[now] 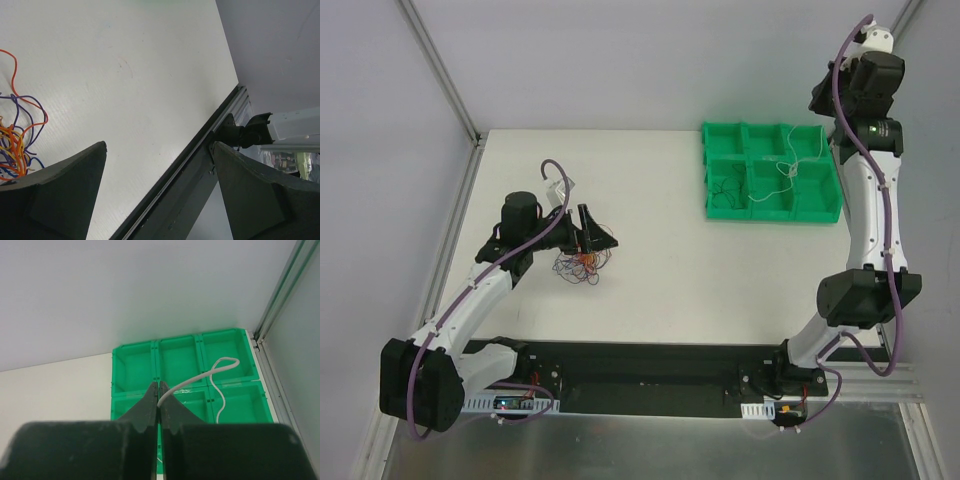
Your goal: Untangle the cables
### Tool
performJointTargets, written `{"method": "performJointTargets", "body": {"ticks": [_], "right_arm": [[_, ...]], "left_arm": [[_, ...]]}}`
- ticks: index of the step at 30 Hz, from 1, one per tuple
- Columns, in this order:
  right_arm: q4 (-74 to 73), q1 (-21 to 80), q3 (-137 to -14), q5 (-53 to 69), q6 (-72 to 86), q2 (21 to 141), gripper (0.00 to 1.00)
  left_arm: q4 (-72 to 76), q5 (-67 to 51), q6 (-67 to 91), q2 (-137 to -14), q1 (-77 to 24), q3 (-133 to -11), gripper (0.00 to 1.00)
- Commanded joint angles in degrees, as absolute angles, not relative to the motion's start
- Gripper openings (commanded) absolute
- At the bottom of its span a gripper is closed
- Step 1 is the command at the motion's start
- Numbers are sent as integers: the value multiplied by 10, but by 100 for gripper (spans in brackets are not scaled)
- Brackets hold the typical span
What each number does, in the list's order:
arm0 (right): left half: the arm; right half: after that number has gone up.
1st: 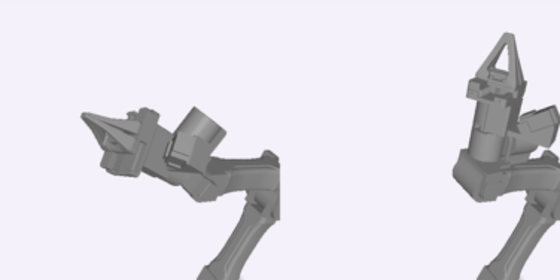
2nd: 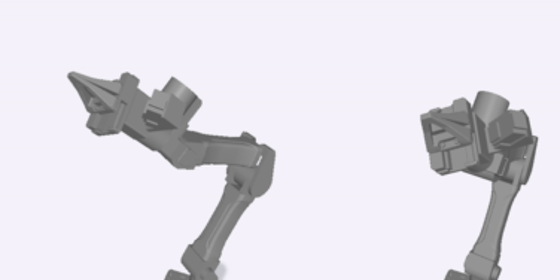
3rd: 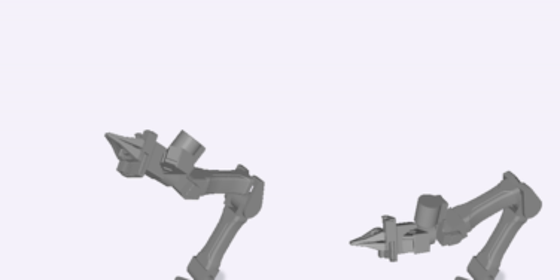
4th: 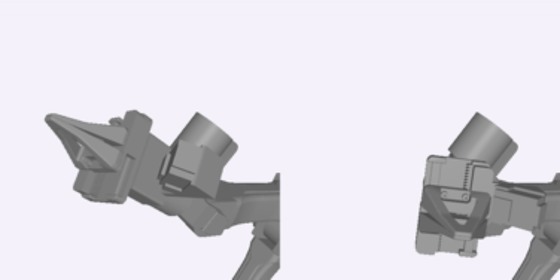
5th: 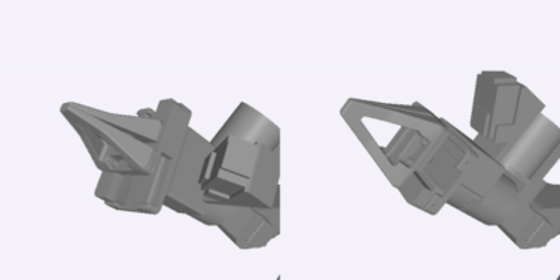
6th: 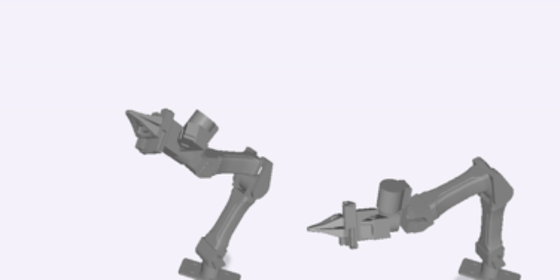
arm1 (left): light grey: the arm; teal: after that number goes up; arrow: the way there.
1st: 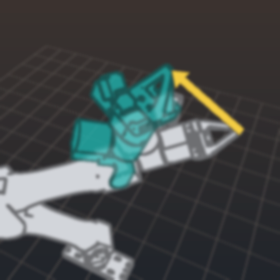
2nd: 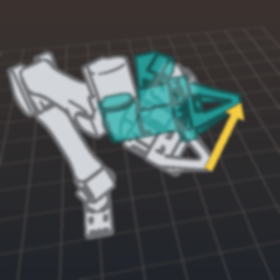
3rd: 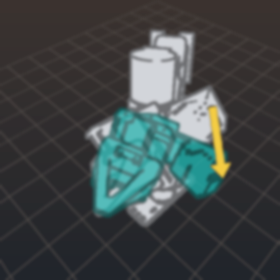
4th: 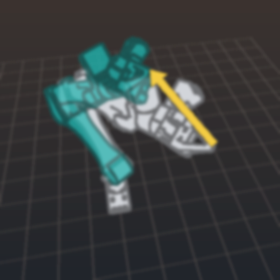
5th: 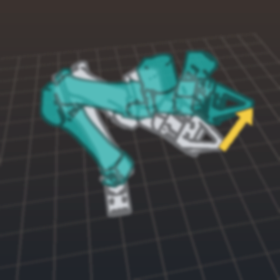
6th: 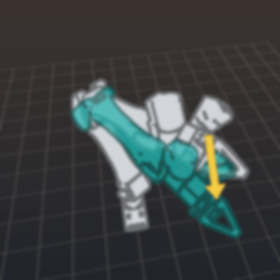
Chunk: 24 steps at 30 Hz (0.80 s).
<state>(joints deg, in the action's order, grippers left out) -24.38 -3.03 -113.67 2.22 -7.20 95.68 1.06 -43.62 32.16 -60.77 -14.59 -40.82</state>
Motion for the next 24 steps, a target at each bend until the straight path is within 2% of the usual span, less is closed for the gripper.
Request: {"method": "performJointTargets", "body": {"ticks": [1, 11, 18, 24], "right_arm": [[-206, -34, -1170, 22, -86, 963, 0], [-97, -34, -1056, 20, -123, 987, 0], [-128, -33, -1081, 30, -127, 1057, 1], [-111, -32, -978, 54, -70, 1038, 0]], "left_arm": [[25, -457, 315, -606, -148, -430, 87], [20, -457, 316, -595, -148, -423, 87], [16, -453, 321, -586, -149, -422, 87], [16, -452, 323, -584, -151, -417, 87]]}}
